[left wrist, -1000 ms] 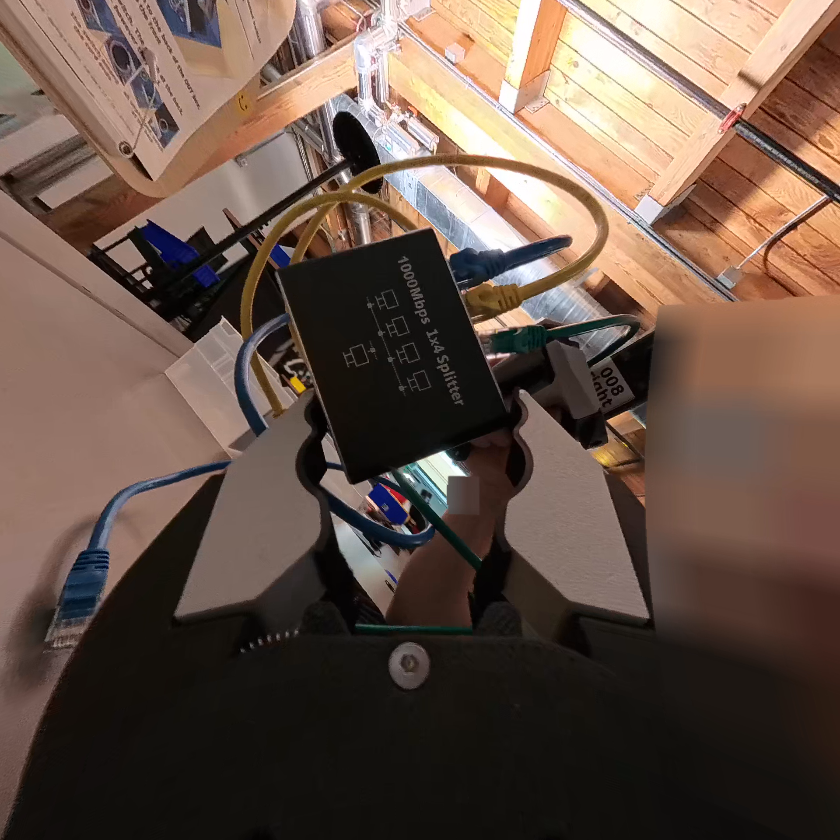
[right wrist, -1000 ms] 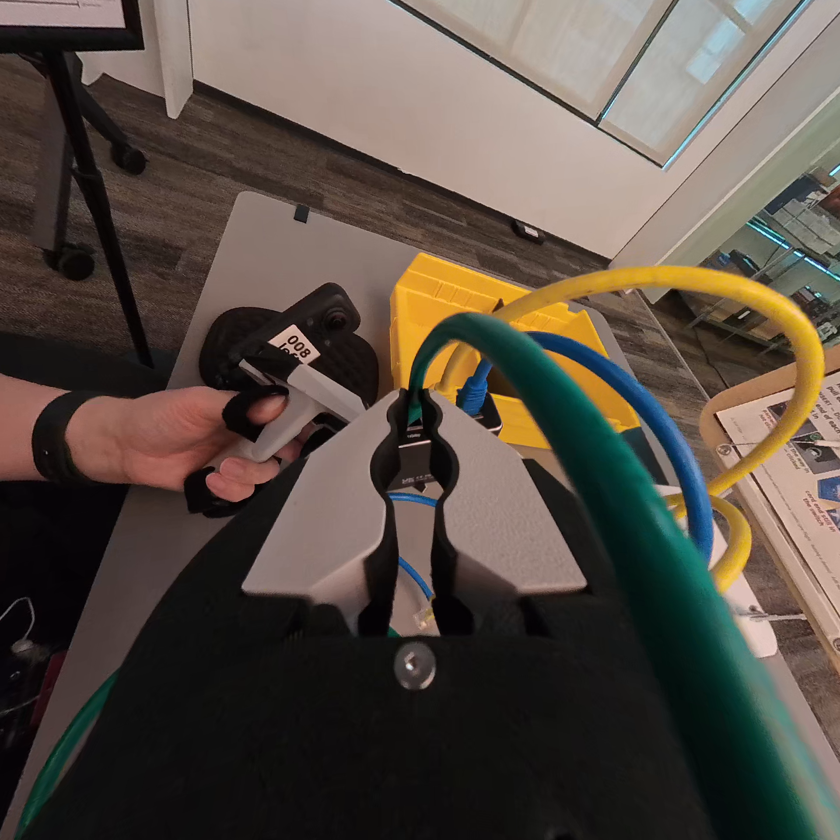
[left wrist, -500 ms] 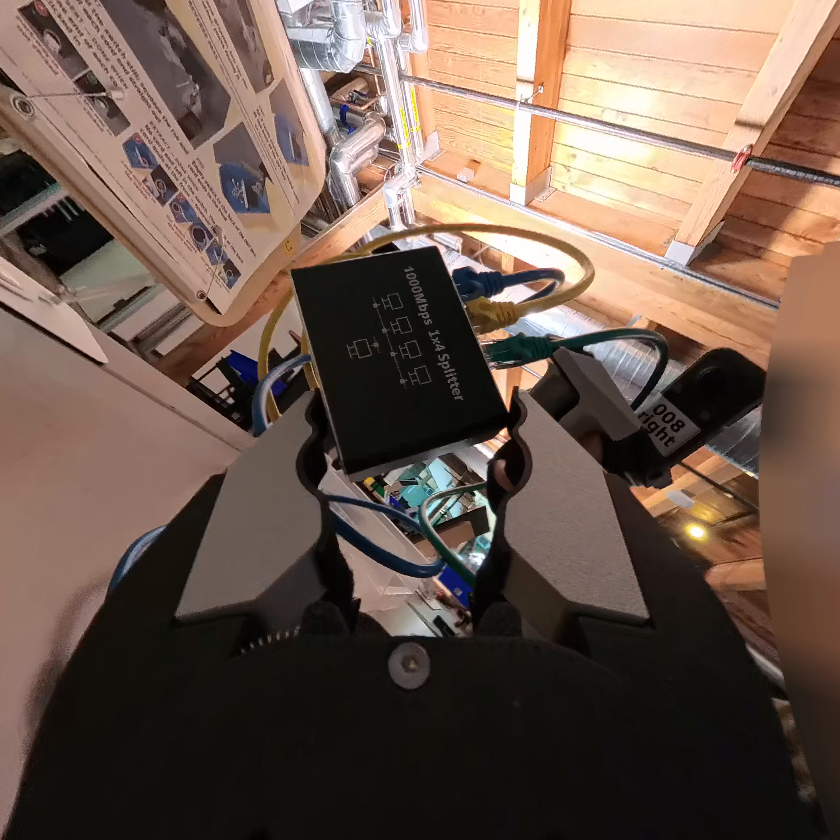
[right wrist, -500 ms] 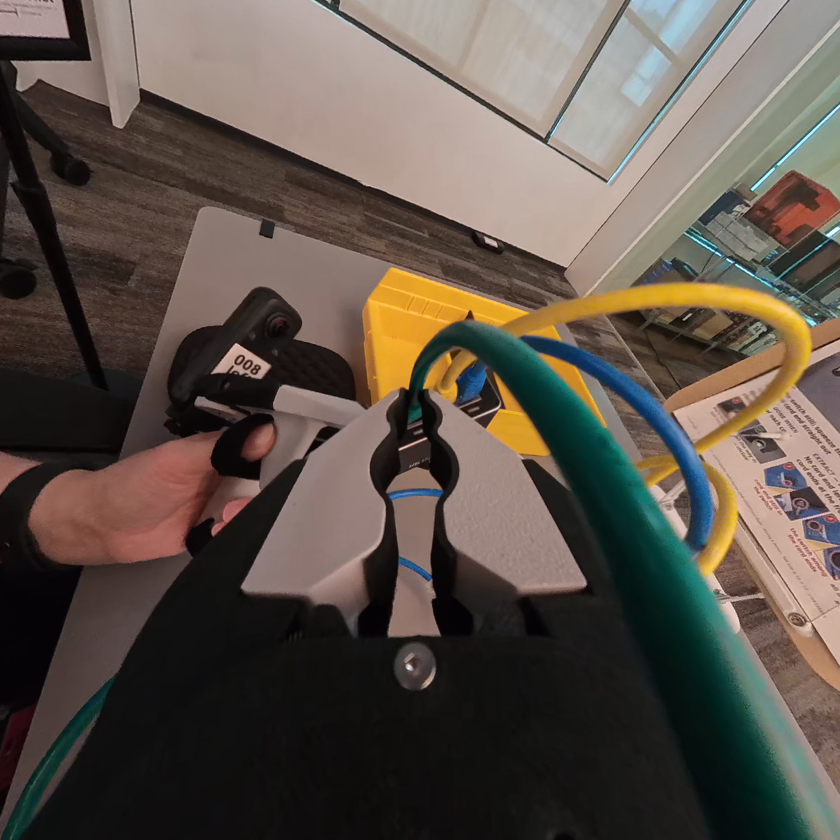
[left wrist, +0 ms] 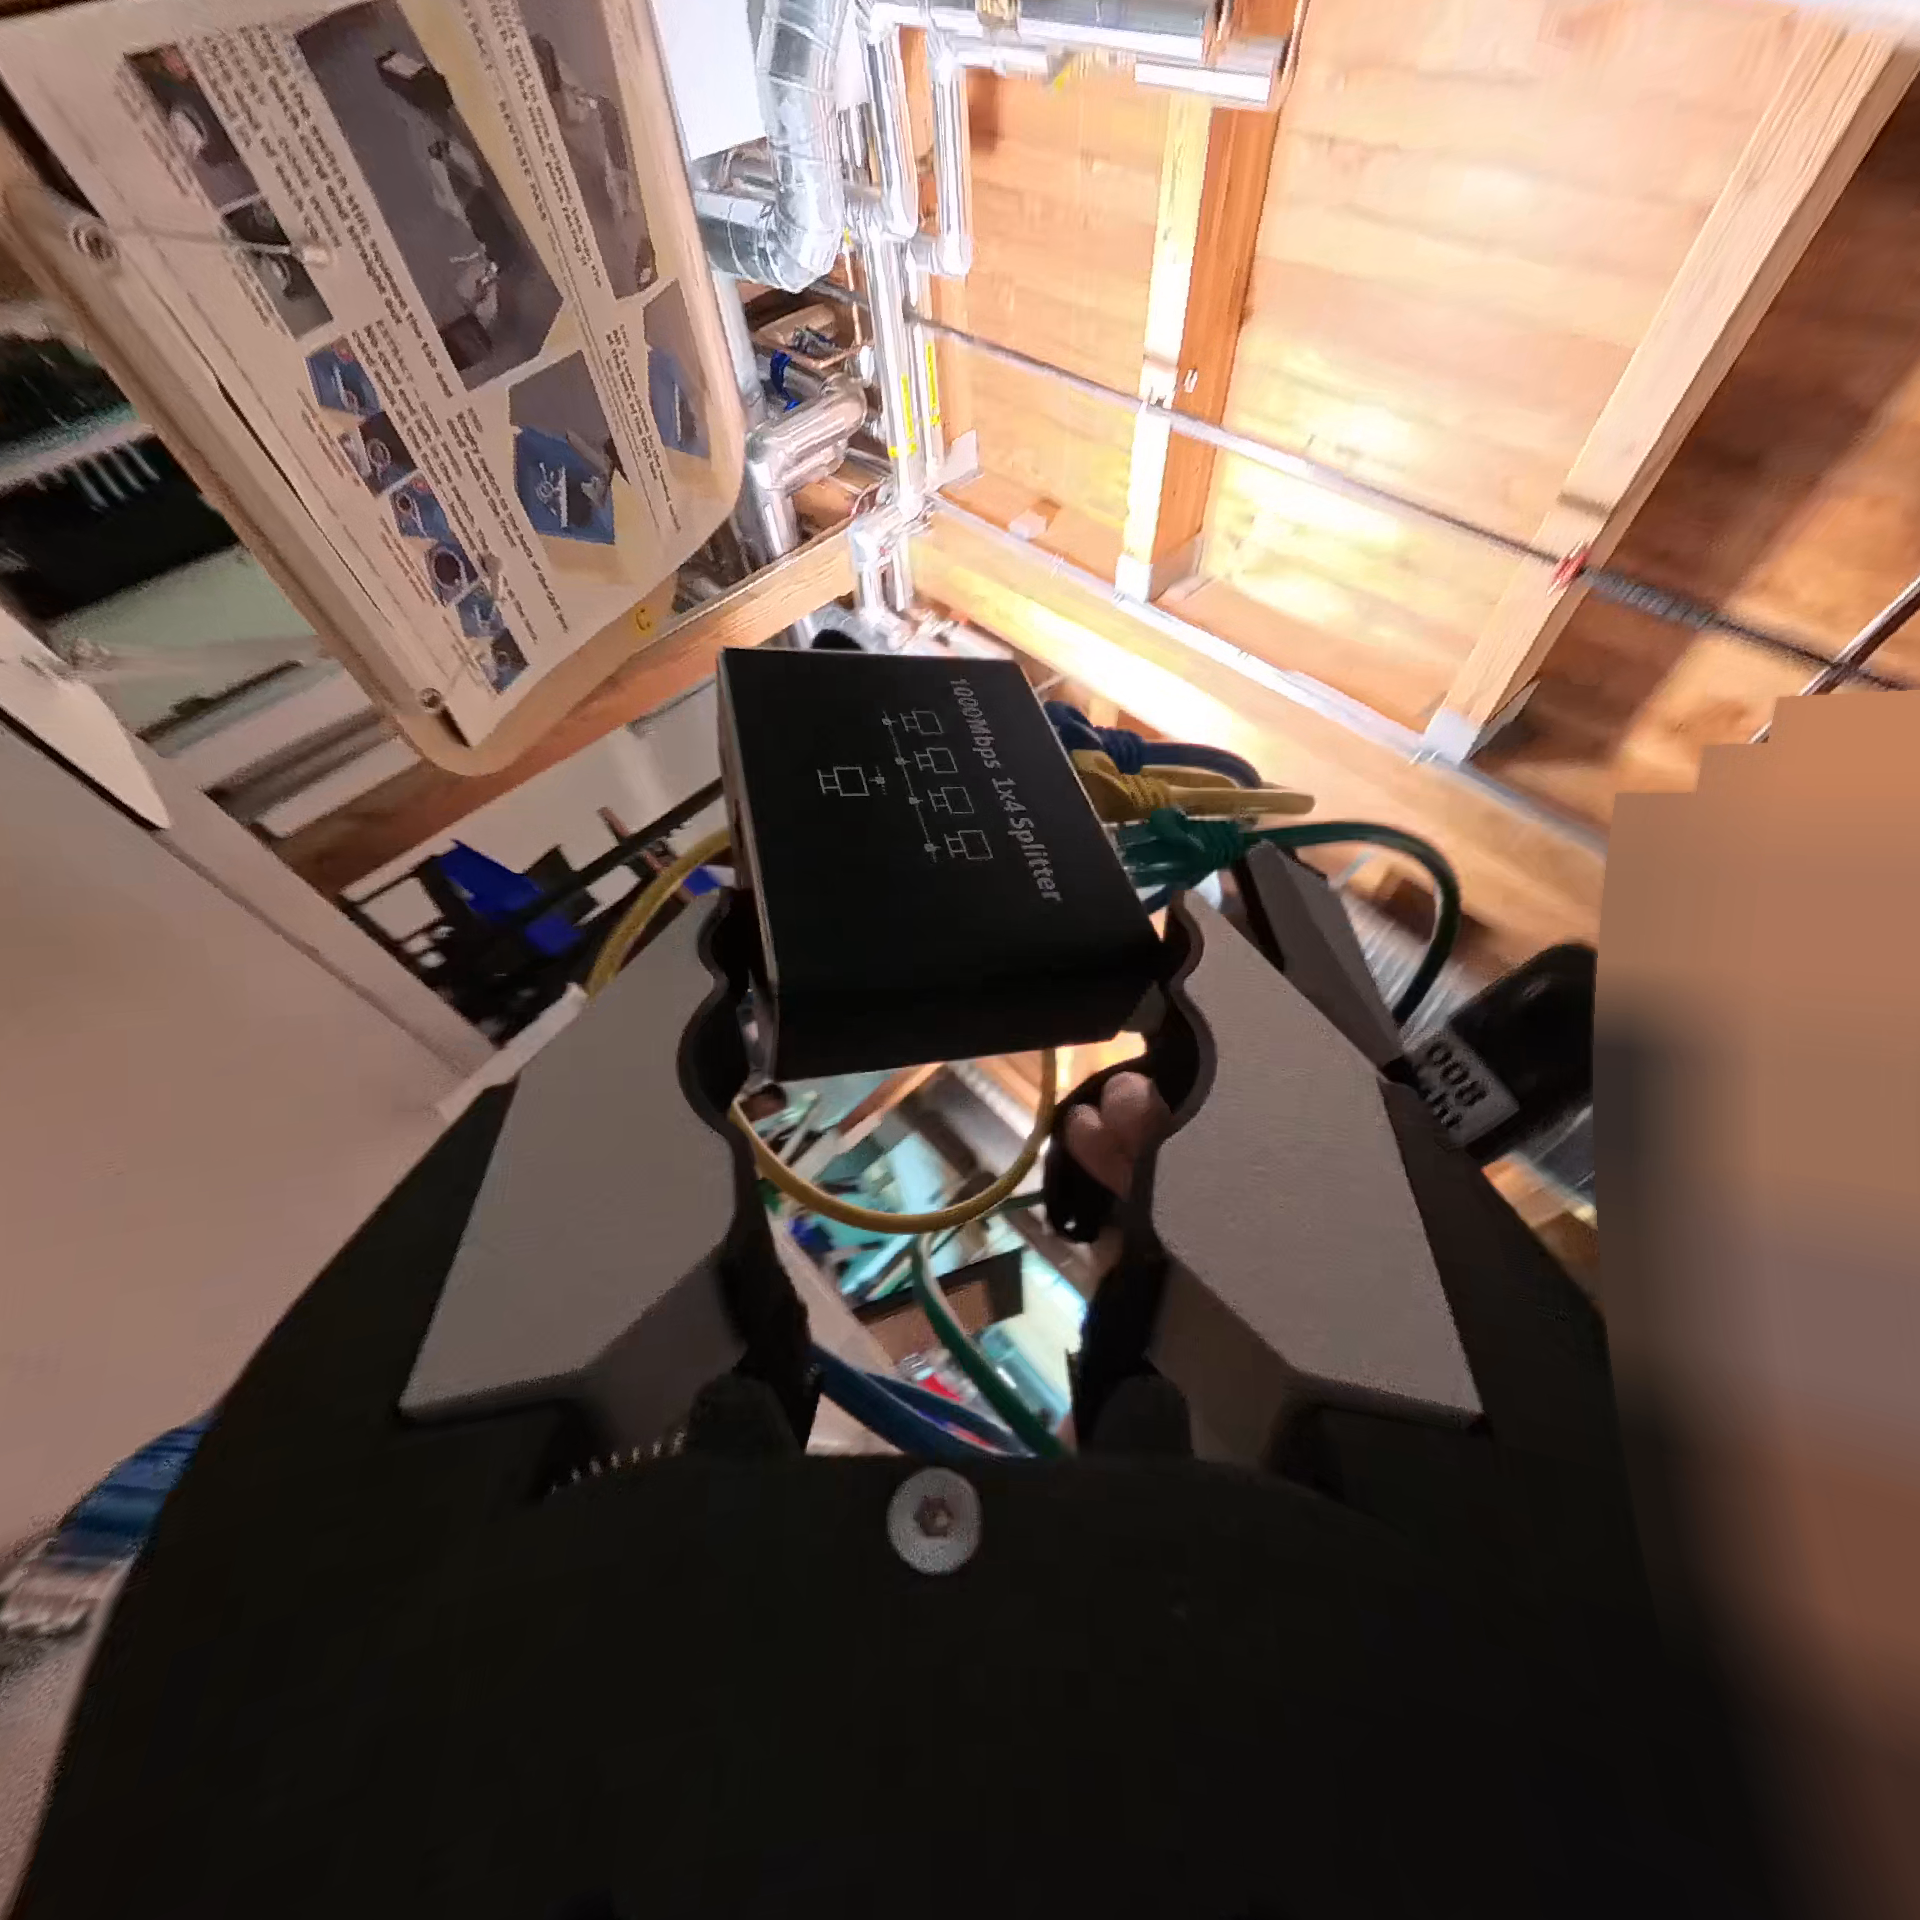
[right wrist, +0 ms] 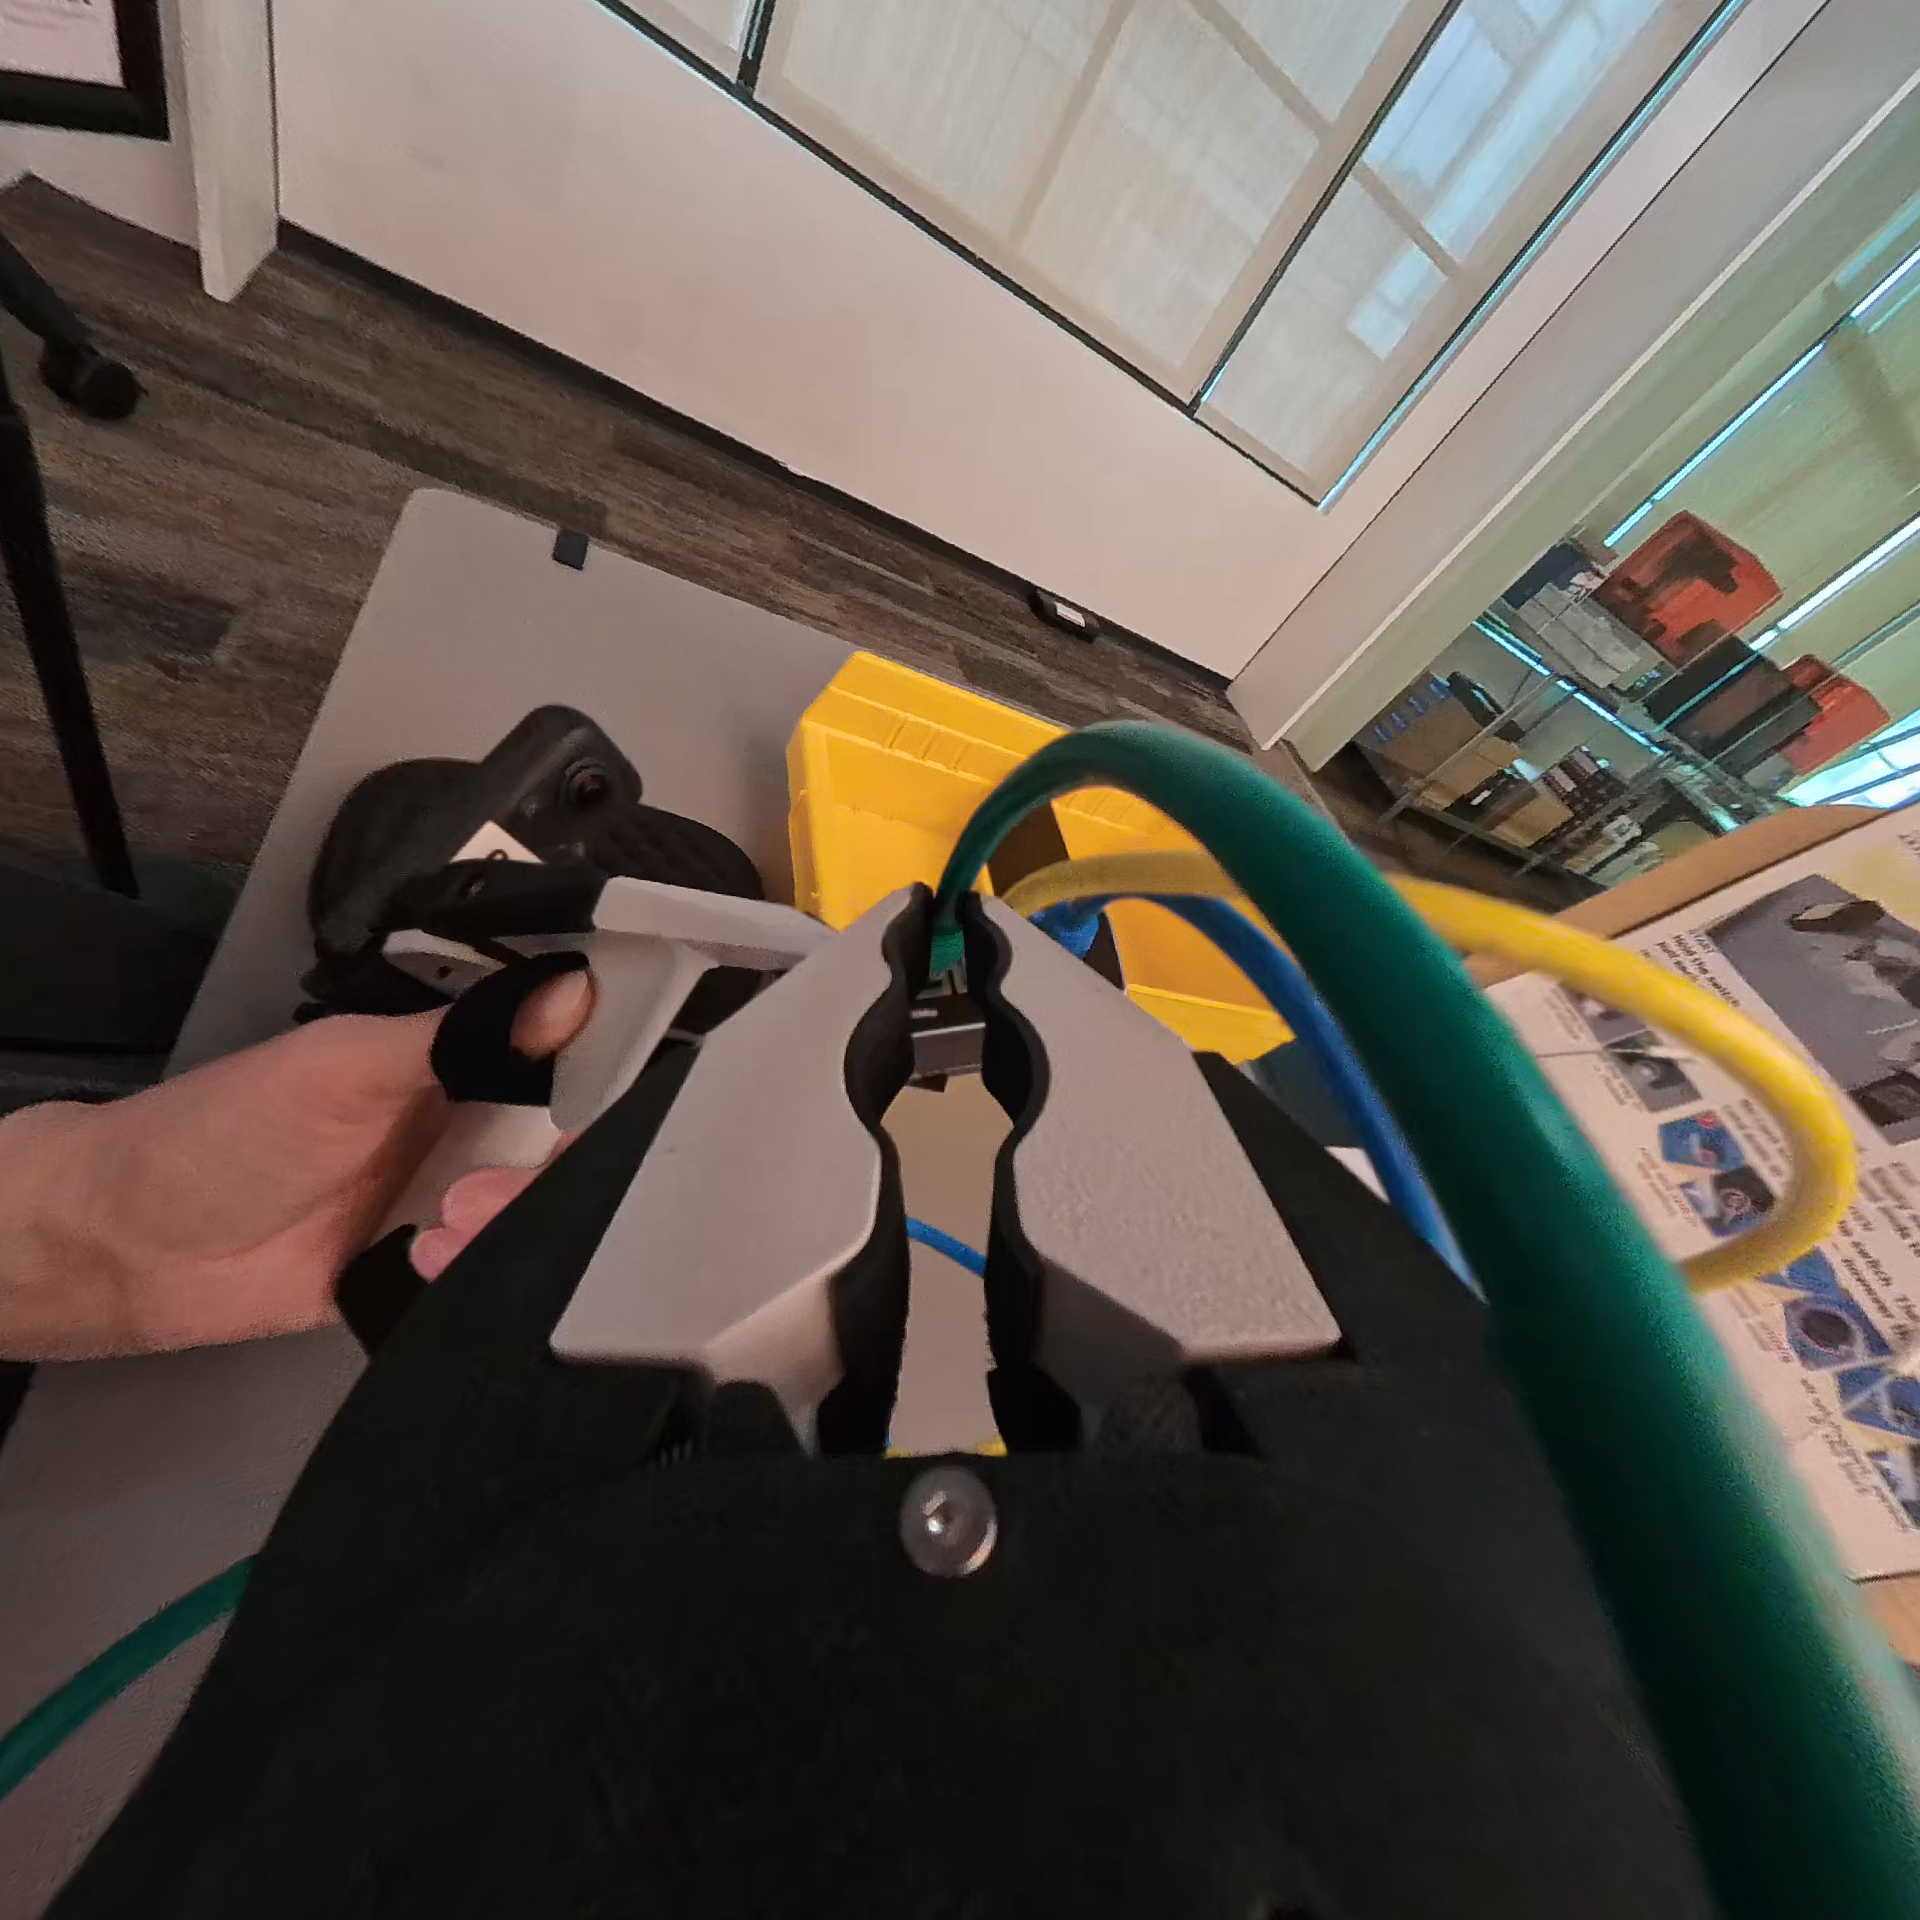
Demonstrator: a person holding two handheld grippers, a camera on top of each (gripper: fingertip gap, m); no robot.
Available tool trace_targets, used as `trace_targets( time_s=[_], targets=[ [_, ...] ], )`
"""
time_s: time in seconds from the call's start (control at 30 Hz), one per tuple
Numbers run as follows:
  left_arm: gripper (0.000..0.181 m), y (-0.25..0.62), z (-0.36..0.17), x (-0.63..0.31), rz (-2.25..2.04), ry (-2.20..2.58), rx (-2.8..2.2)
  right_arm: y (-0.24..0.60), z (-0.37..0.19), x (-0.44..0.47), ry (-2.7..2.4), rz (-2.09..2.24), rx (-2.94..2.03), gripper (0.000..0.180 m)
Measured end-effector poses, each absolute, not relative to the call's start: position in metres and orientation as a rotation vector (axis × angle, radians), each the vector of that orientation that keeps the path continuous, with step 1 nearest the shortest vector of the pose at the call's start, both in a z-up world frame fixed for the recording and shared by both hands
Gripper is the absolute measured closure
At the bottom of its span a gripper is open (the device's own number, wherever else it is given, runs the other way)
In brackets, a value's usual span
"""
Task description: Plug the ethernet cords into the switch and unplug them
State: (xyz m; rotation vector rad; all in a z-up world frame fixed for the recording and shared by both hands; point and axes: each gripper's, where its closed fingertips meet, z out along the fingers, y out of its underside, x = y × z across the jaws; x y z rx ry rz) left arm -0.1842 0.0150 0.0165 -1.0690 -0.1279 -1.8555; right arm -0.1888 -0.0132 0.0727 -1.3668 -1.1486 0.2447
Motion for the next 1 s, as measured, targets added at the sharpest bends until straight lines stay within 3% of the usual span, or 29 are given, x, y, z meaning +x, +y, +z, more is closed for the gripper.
trace_targets(
  time_s=[0.23,1.0],
  targets=[
    [0.103,0.021,0.013,-0.188,-1.987,-0.259,-0.971,-0.011,0.065,-0.200,-1.172,0.097,-1.300,0.176],
    [0.103,0.030,0.038,-0.219,-1.782,-0.245,-0.863,-0.015,0.081,-0.203,-1.020,0.317,-1.257,0.175]
  ],
)
